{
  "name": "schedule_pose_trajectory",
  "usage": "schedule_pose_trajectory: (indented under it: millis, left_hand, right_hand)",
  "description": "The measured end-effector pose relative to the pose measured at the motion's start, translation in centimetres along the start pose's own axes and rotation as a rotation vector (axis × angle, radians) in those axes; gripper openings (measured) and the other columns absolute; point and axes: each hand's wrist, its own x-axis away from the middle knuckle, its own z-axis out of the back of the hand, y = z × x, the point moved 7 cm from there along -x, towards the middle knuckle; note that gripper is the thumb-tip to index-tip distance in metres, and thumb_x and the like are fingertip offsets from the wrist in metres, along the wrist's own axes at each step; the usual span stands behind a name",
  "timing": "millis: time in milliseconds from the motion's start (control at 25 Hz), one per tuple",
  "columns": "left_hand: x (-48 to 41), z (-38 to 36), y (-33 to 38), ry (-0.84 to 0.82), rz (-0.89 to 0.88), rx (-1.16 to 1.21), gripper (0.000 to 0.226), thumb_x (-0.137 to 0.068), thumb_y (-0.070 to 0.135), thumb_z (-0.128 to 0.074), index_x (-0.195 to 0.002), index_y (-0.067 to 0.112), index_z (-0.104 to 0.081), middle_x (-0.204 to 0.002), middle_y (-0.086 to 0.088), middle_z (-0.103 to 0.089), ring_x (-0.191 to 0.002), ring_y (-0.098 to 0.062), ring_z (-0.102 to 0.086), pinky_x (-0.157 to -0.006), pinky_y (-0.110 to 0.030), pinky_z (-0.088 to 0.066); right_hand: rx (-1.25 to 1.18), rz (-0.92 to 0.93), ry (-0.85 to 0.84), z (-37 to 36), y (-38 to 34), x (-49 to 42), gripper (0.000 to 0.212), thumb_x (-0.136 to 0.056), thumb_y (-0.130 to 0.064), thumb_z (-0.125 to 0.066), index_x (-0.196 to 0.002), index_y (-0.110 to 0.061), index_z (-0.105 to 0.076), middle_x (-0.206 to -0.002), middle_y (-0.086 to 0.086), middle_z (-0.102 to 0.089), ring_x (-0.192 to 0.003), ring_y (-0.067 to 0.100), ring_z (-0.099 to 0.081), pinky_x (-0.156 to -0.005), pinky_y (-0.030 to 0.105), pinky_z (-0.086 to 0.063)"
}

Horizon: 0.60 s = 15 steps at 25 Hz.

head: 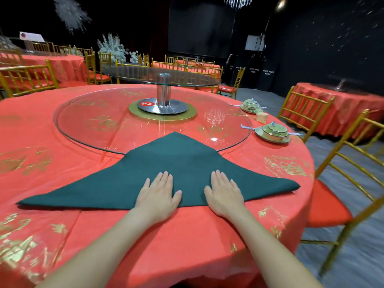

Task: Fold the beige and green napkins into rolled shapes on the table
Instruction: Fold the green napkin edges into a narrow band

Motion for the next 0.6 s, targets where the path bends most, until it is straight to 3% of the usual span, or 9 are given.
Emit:
schedule_pose_trajectory:
  millis: [280,600]
  left_hand:
    - [0.0,-0.1,-0.1,0.005,-0.009,0.000,0.066,-0.097,0.049,-0.018,-0.150,0.011,-0.008,-0.159,-0.002,-0.002,-0.146,-0.015,0.001,-0.118,-0.041,-0.004]
    - [-0.1,-0.2,-0.2,0.007,-0.008,-0.010,0.066,-0.097,0.049,-0.016,-0.150,0.012,-0.007,-0.159,-0.002,-0.002,-0.146,-0.014,0.002,-0.118,-0.040,-0.004]
  right_hand:
    - [0.036,0.060,-0.069,0.9,5.0,1.5,0.055,-0.101,-0.038,-0.014,-0.151,-0.017,-0.004,-0.159,-0.004,0.000,-0.145,0.009,0.002,-0.119,0.034,-0.001]
    - [0.052,-0.135,-0.123,2.0,14.2,2.5,0.055,-0.101,-0.036,-0.012,-0.150,-0.014,0.002,-0.159,0.000,0.006,-0.145,0.010,0.006,-0.117,0.032,0.002]
